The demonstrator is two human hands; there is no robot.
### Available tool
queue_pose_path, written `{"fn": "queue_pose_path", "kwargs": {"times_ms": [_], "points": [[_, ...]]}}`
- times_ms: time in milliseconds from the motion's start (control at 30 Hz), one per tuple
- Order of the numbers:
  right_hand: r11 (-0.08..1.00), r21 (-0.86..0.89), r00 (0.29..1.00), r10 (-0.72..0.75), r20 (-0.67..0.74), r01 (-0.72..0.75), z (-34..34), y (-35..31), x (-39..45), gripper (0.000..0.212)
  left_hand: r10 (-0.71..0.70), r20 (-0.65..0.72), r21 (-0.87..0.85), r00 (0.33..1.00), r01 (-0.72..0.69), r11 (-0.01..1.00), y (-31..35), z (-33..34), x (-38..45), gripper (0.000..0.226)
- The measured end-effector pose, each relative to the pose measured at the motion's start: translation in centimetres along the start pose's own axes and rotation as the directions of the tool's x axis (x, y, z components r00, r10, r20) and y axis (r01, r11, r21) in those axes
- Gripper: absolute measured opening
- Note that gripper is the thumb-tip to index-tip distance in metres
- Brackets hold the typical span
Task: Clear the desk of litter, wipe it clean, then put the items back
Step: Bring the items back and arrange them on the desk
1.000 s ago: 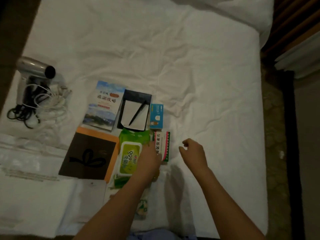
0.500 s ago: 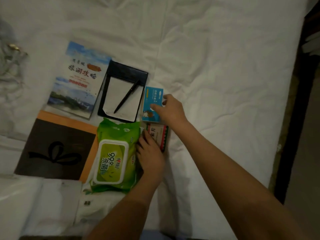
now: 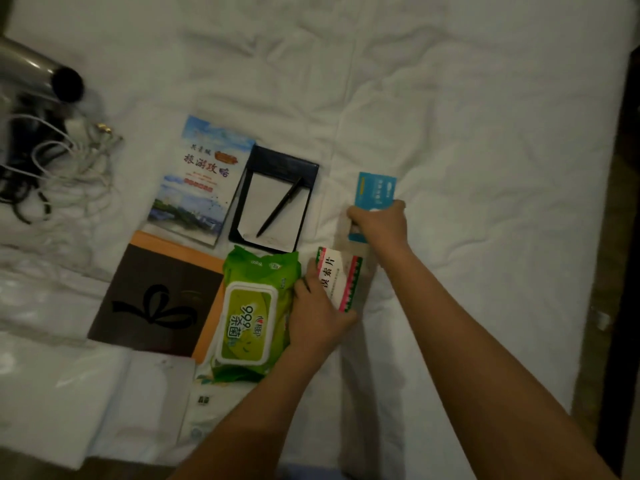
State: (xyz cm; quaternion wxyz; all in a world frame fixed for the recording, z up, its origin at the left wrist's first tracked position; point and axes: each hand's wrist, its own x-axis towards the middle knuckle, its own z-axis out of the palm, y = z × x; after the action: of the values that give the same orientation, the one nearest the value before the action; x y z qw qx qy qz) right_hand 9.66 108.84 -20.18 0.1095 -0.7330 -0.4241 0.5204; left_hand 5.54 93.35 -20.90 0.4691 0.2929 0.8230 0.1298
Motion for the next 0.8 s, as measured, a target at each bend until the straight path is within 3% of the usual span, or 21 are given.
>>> {"fn": "queue_pose_path", "kwargs": {"times_ms": [200,367,600,700,800], "points": [[0.999,0.003,0.999,-0.045,-0.012,0.045,-7.8,-0.2,-6.0,0.054,0.136,-0.134,-0.069,0.982,-0.147,0.987,3.3,-5.6,-3.5,0.119],[0.989,0.055,0.982,-0.14,0.126,0.134,-9.0,-2.6,-12.1,0.053,0.148,-0.299,-0.143,0.943,-0.197,0.97,5.1,-11.6,-8.0,0.111],[0.941,0.101,0.873,-0.338,0.352,0.323,-6.0,-6.3,-21.4,0.05,-0.004,-0.506,-0.366,0.862,-0.21,0.907,1.9,-17.9,-16.1,0.101],[0.924,0.088,0.815,-0.371,0.445,0.373,-4.8,-6.4,-25.1,0.045,-0.054,-0.585,-0.381,0.809,-0.215,0.899,-0.3,-19.9,-19.5,0.103],[0.904,0.037,0.765,-0.383,0.518,0.427,-3.1,-6.3,-29.0,0.056,-0.118,-0.624,-0.431,0.773,-0.214,0.877,-3.0,-21.6,-23.6,0.111]]}}
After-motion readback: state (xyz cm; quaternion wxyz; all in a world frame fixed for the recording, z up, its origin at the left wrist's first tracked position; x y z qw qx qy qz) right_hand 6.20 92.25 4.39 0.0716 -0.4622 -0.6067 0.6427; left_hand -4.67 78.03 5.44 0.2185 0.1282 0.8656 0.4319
